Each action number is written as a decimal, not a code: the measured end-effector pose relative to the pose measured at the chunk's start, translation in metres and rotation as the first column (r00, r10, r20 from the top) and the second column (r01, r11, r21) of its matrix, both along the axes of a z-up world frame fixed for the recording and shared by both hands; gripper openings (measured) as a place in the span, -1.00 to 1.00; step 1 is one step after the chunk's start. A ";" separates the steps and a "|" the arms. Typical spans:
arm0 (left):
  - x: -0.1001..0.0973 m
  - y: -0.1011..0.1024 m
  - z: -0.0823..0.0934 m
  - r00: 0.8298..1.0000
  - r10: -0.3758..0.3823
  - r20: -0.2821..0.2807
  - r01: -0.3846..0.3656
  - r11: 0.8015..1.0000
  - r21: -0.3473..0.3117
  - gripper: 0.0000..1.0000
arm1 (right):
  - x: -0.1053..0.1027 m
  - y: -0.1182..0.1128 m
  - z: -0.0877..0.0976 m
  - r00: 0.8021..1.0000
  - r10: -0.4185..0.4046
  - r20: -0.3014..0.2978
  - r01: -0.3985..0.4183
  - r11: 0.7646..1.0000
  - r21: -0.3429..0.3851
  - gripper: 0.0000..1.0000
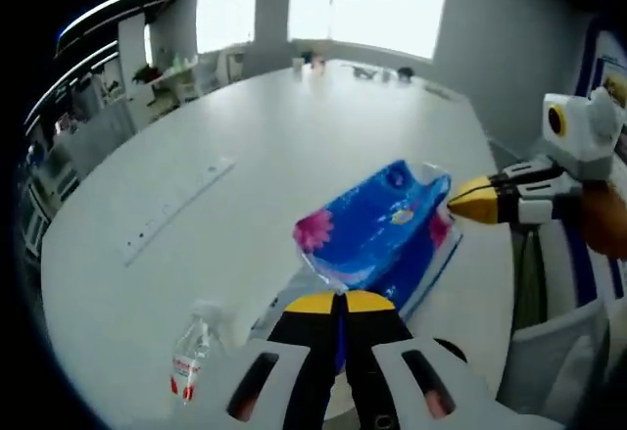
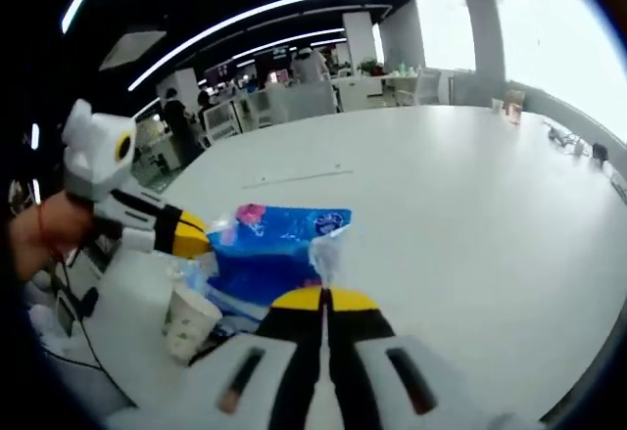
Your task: Arrange the tabletop items into an orderly group along one side of the table until the central work area is clear of visible clutter.
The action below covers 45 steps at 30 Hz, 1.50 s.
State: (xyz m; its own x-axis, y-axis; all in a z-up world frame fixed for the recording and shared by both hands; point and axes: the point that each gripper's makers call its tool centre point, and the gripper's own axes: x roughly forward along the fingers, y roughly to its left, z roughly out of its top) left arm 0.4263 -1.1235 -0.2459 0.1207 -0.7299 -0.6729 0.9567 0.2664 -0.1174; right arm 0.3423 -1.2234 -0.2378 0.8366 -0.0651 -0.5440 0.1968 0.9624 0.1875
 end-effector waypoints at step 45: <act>-0.042 -0.138 -0.028 0.984 0.156 -0.090 -0.153 0.987 0.042 -1.00 | -0.013 -0.151 -0.019 0.996 0.088 -0.031 -0.087 0.996 0.022 -1.00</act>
State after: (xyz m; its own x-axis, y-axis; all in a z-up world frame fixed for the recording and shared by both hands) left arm 0.3840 -1.2615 -0.2742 0.1659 -0.6830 -0.7114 0.8890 0.4157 -0.1918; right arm 0.3292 -1.3748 -0.2571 0.8210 0.0192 -0.5705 0.1181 0.9721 0.2028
